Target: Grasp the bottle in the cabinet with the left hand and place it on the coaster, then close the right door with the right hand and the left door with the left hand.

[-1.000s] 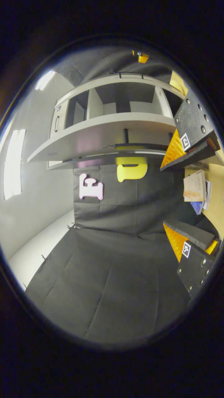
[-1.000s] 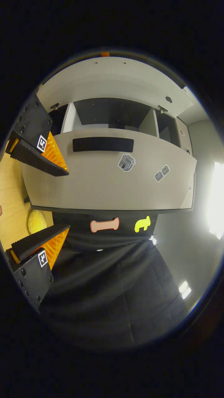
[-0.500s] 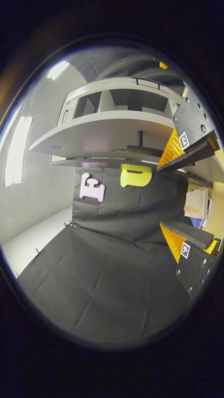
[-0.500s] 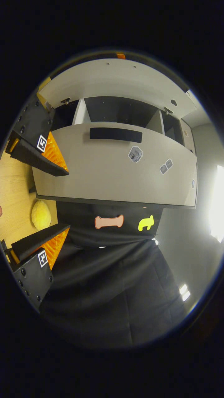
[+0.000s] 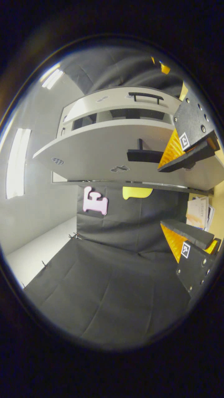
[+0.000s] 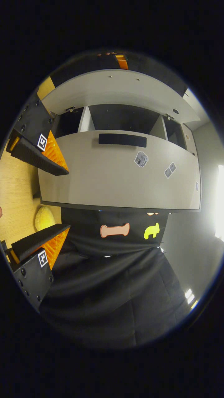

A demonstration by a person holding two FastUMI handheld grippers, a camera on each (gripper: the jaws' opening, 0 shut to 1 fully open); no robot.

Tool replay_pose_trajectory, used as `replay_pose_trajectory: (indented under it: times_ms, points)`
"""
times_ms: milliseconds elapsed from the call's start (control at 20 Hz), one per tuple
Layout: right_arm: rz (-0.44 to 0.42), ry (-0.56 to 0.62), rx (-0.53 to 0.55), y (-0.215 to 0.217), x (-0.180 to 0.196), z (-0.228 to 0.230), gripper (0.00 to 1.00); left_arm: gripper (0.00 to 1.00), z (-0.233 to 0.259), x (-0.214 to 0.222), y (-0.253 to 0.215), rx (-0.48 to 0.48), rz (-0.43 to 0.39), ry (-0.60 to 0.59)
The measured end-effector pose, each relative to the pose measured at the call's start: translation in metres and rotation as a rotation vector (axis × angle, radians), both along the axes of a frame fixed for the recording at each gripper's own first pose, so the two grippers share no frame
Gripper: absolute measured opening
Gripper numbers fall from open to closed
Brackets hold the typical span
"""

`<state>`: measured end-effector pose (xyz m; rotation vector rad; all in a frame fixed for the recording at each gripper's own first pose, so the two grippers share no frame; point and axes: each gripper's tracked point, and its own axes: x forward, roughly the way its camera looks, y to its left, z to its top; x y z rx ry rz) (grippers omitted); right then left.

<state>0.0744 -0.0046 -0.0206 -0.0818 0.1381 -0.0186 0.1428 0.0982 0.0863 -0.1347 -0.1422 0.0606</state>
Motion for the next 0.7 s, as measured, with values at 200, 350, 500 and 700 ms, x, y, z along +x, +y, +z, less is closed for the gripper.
replay_pose_trajectory:
  times_ms: [200, 350, 500, 700]
  points:
    - [0.013, 0.002, 0.01, -0.004, 0.0, 0.0, 0.99, 0.96, 0.0, 0.009, -0.025, -0.003, -0.033, -0.005]
    - [0.022, -0.016, 0.018, -0.009, -0.006, 0.003, 0.99, 0.96, -0.002, 0.018, -0.051, -0.03, -0.059, 0.0]
    - [0.015, -0.018, 0.007, -0.019, -0.013, 0.002, 0.96, 0.95, -0.007, 0.035, -0.079, -0.052, -0.089, 0.01]
    - [0.002, -0.015, 0.004, -0.037, -0.028, 0.0, 0.99, 0.95, -0.005, 0.054, -0.121, -0.037, -0.141, 0.005]
